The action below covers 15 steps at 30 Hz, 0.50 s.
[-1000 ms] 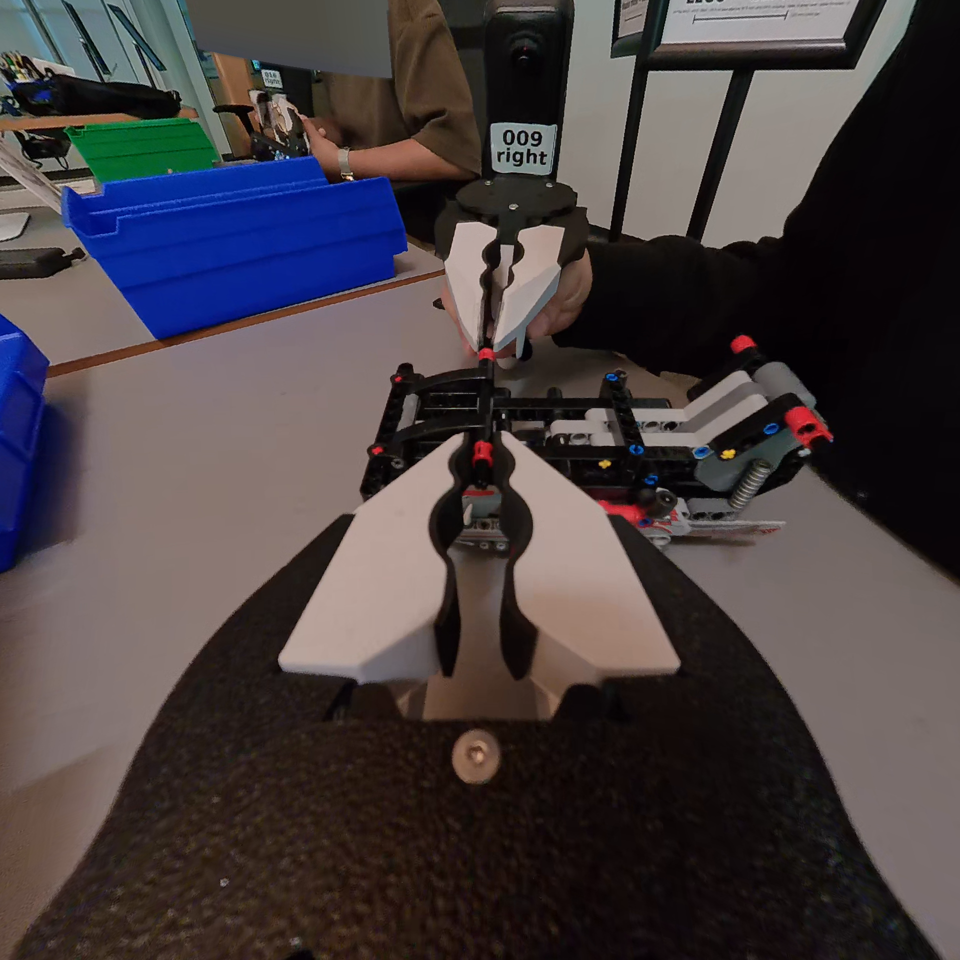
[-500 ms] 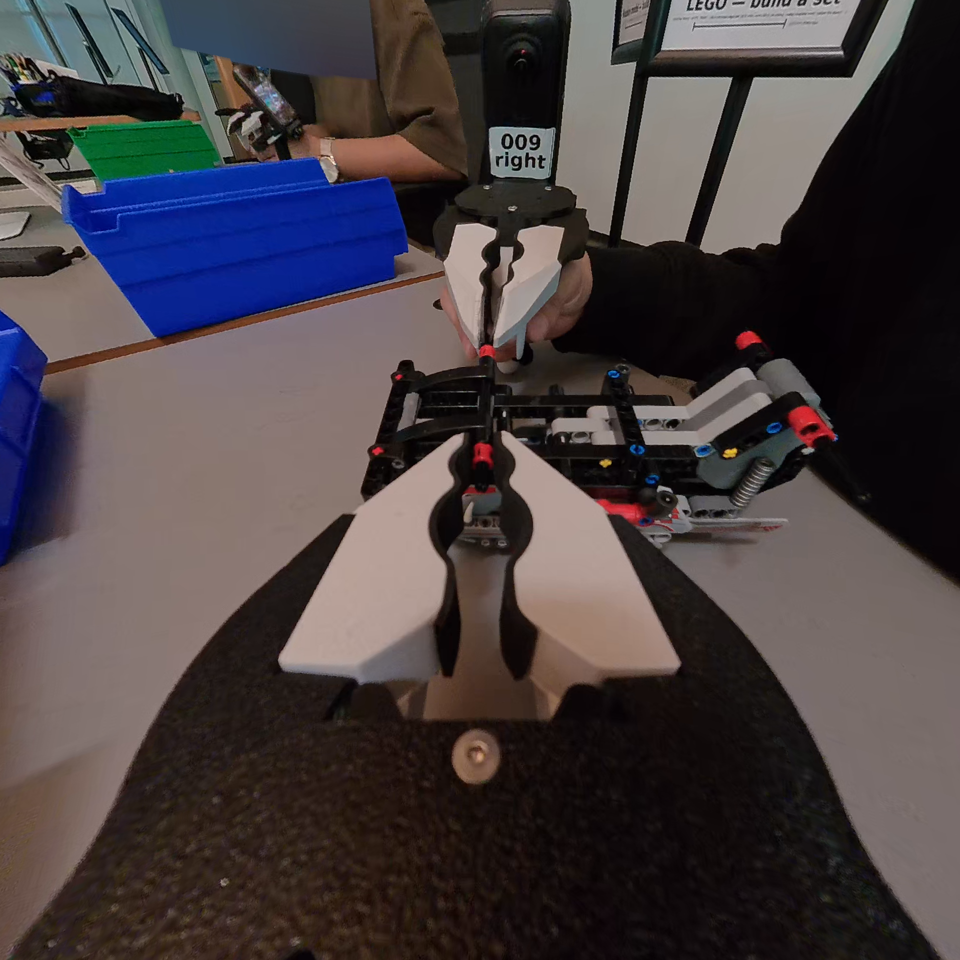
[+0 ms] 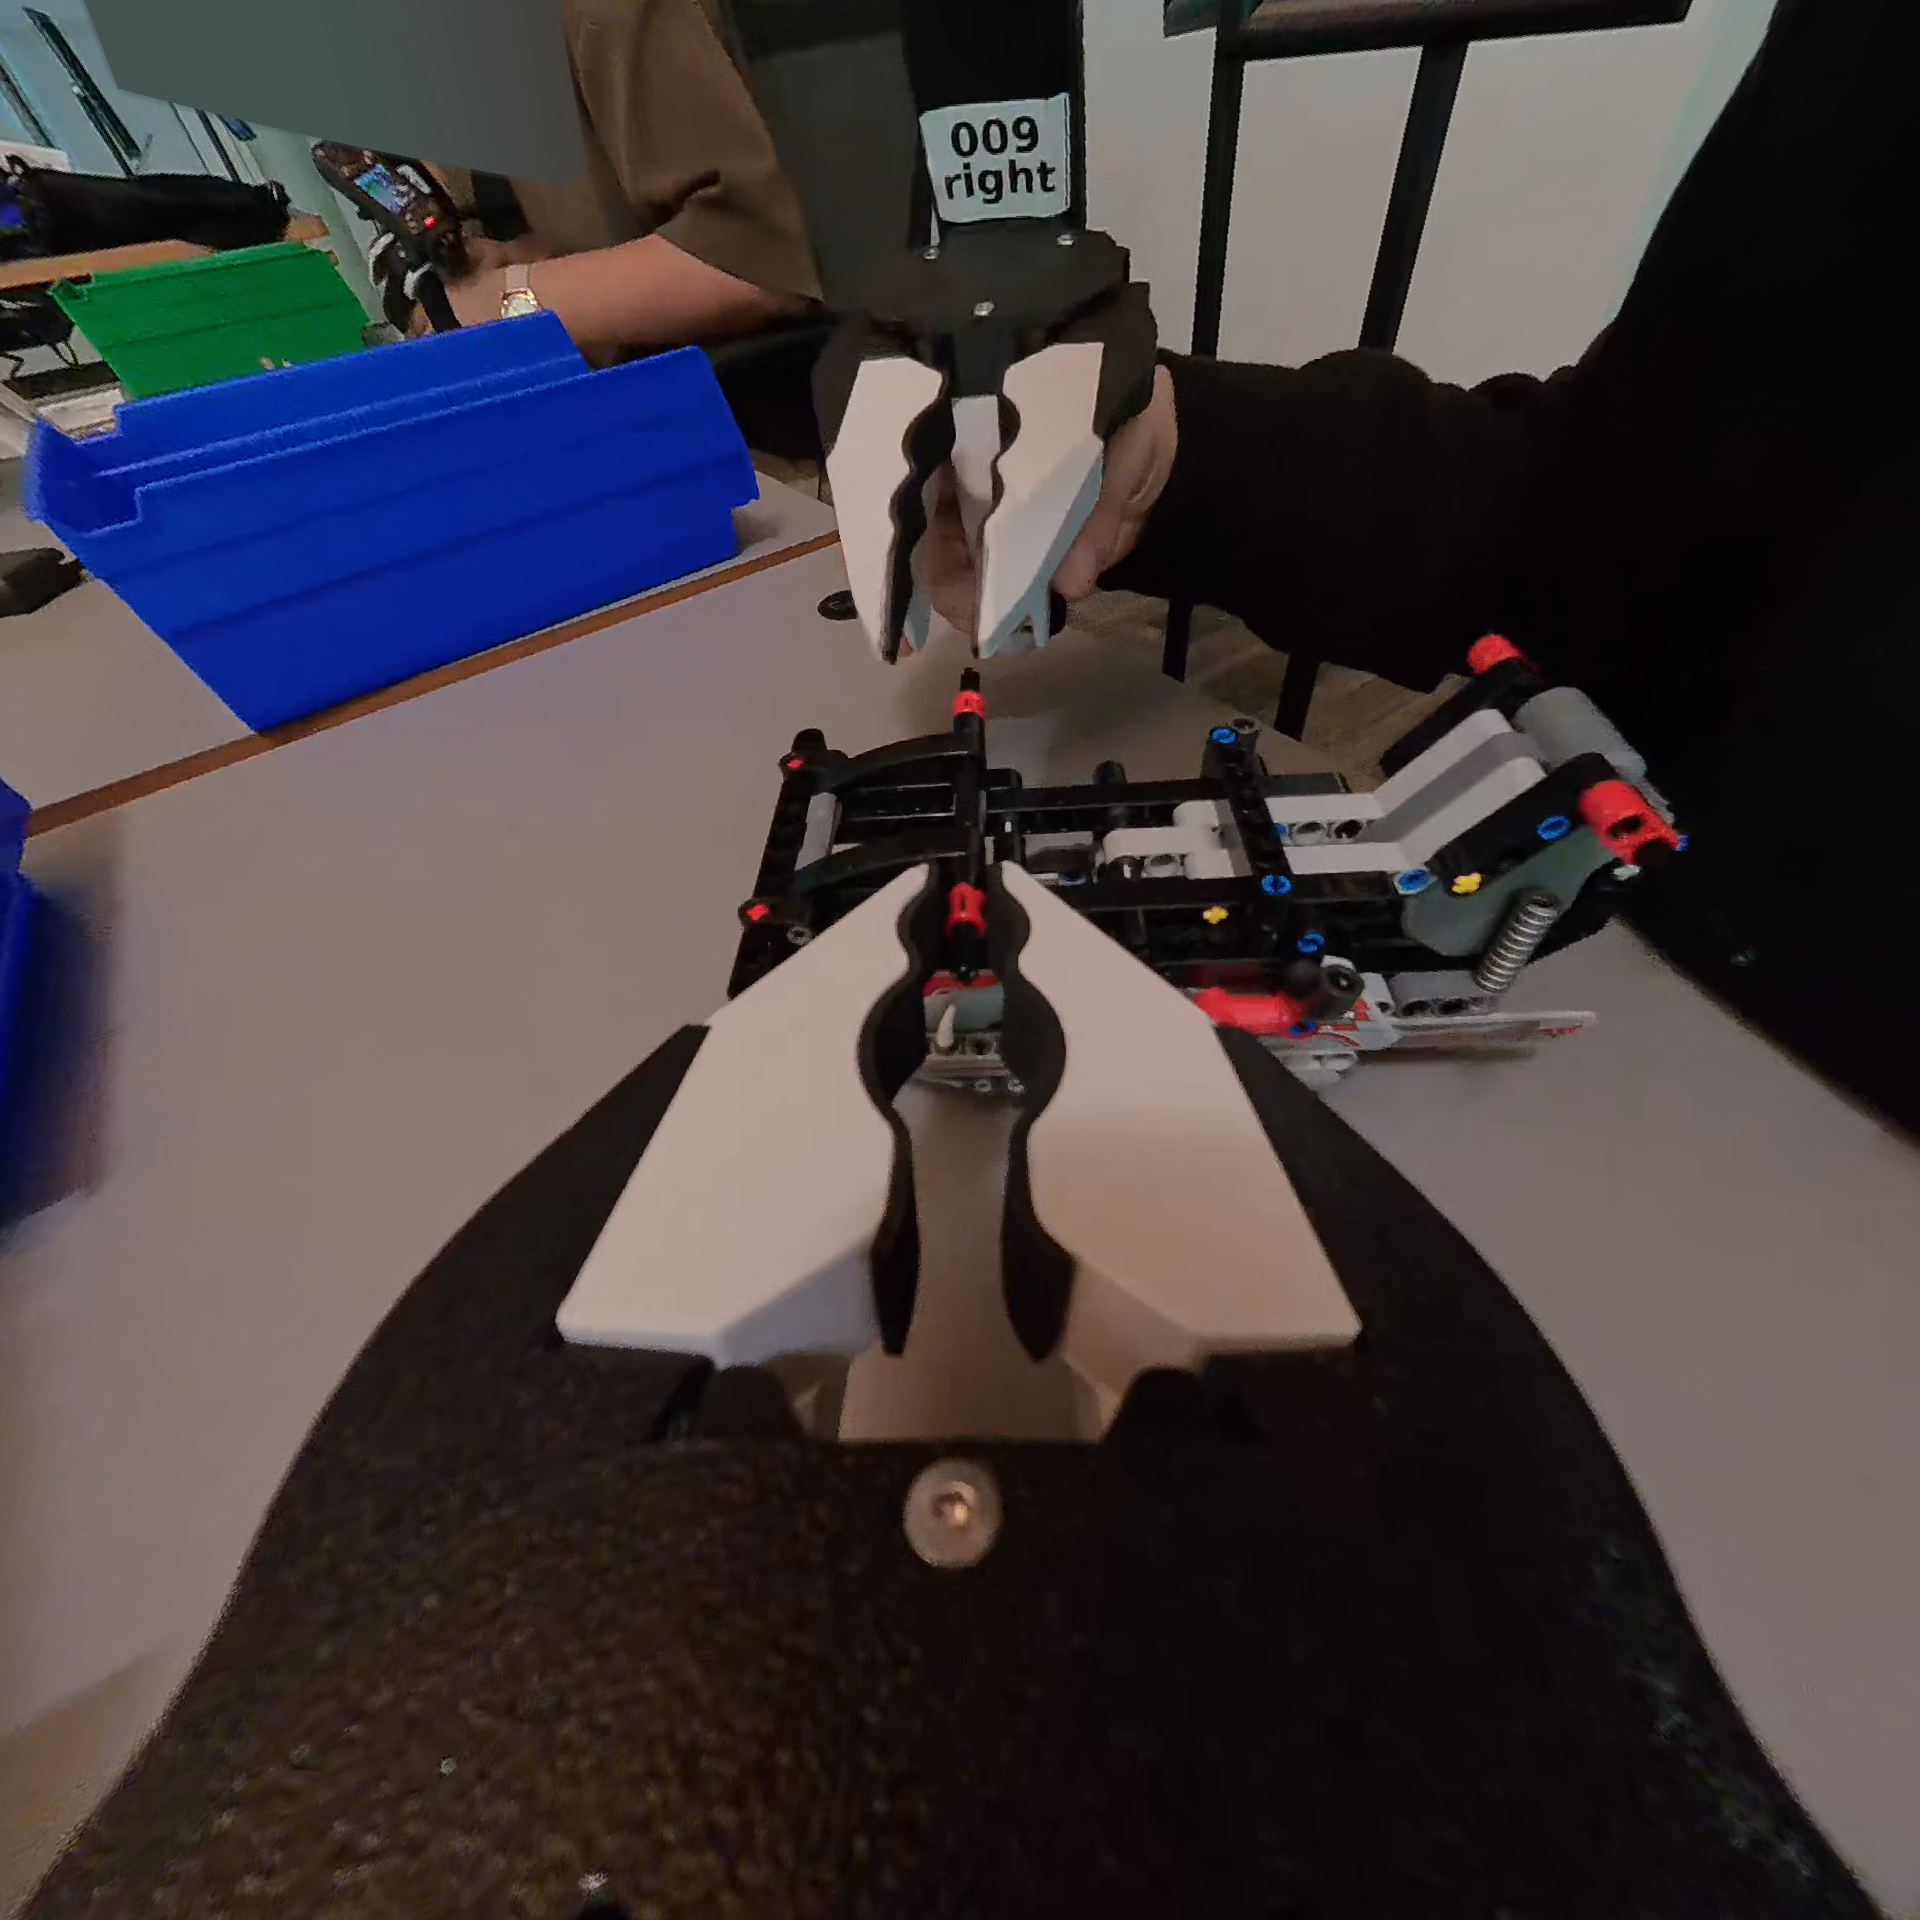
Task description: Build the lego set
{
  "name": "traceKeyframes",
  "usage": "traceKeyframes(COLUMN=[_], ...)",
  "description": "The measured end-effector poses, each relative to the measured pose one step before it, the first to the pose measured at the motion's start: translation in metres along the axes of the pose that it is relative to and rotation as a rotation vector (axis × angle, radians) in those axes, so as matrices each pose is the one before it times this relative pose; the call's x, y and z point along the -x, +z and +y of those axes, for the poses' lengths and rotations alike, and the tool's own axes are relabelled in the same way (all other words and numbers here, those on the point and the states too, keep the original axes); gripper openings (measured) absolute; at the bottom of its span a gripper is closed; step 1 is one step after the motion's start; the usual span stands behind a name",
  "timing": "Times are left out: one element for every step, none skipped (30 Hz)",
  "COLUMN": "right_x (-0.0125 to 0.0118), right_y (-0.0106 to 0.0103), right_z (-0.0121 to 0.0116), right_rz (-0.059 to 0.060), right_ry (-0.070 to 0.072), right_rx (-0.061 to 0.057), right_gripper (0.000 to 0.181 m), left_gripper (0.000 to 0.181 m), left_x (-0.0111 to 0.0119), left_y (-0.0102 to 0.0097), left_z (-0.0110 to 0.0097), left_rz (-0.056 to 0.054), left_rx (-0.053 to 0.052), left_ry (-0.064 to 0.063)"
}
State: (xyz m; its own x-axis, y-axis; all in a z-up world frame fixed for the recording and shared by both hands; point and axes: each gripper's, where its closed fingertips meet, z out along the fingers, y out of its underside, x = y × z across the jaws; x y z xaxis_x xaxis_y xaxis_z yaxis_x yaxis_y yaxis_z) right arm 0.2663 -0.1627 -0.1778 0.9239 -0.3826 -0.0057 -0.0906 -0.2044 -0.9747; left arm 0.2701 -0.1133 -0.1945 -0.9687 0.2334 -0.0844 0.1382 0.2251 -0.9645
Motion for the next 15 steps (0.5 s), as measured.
traceKeyframes(right_x=[-0.00002,0.00139,0.00236,0.00136,0.00259,0.0023,0.00015,-0.00001,-0.0006,-0.00035,0.00129,0.00052,0.00036,0.00065,0.00112], right_y=[-0.00002,0.00075,0.00152,0.00193,0.00187,0.00093,0.00001,-0.00031,-0.00064,-0.00055,-0.00003,0.00039,0.00004,0.00011,-0.00018], right_z=[0.00106,0.00063,0.00063,0.00225,0.00353,0.00073,0.00172,0.00204,0.00099,-0.00007,0.00038,0.00097,-0.00044,-0.00013,-0.00059], right_rz=[0.0002,-0.0137,-0.0196,-0.0115,-0.0173,-0.0137,-0.0004,-0.0006,0.0024,0.0002,-0.0112,-0.004,0.0016,0.0003,-0.006], right_ry=[0.0083,0.0121,0.009,0.0038,0.0007,0.0005,-0.0031,-0.0029,-0.002,0.0008,0.0016,-0.0021,-0.0093,-0.0042,0.0056], right_rx=[-0.0006,-0.0048,-0.0033,0.0102,0.0205,0.006,0.0132,0.0145,0.0077,0.0,0.0024,0.0056,-0.0023,-0.0003,-0.0036], right_gripper=[0.016,0.012,0.008,0.006,0.006,0.008,0.01,0.01,0.011,0.01,0.005,0.003,0.003,0.003,0.003], left_gripper=[0.005,0.005,0.005,0.005,0.005,0.005,0.005,0.005,0.005,0.005,0.005,0.005,0.005,0.005,0.005], left_x=[-0.00062,-0.00005,-0.00003,-0.00003,0.00039,-0.0001,-0.00057,-0.00043,-0.00024,-0.00006,-0.00007,-0.00023,-0.00028,-0.00038,-0.00049], left_y=[0.00011,0.00049,0.00047,0.00014,-0.00017,-0.00069,-0.00075,-0.00043,-0.00025,0.00005,-0.00001,-0.00001,-0.00021,-0.00032,0.00001], left_z=[-0.00059,-0.00039,-0.00036,-0.00009,0.00048,0.00025,-0.00007,-0.00008,-0.00017,-0.00004,-0.00007,-0.0003,-0.00002,-0.00013,-0.00037], left_rz=[0.0021,-0.0022,-0.0017,-0.0017,-0.0037,0.0,0.0029,0.0015,0.0002,0.0,0.0003,0.0019,0.0003,0.0016,0.0018], left_rx=[-0.0027,-0.0027,-0.0025,0.0015,0.0048,0.0009,-0.0037,-0.004,-0.0026,-0.0001,0.0004,-0.0016,-0.0002,-0.0006,-0.001], left_ry=[-0.0003,0.0,0.0011,0.0022,0.0046,0.0037,0.0001,-0.0014,0.0001,0.0018,0.0023,0.0007,0.0017,0.0018,0.0021])
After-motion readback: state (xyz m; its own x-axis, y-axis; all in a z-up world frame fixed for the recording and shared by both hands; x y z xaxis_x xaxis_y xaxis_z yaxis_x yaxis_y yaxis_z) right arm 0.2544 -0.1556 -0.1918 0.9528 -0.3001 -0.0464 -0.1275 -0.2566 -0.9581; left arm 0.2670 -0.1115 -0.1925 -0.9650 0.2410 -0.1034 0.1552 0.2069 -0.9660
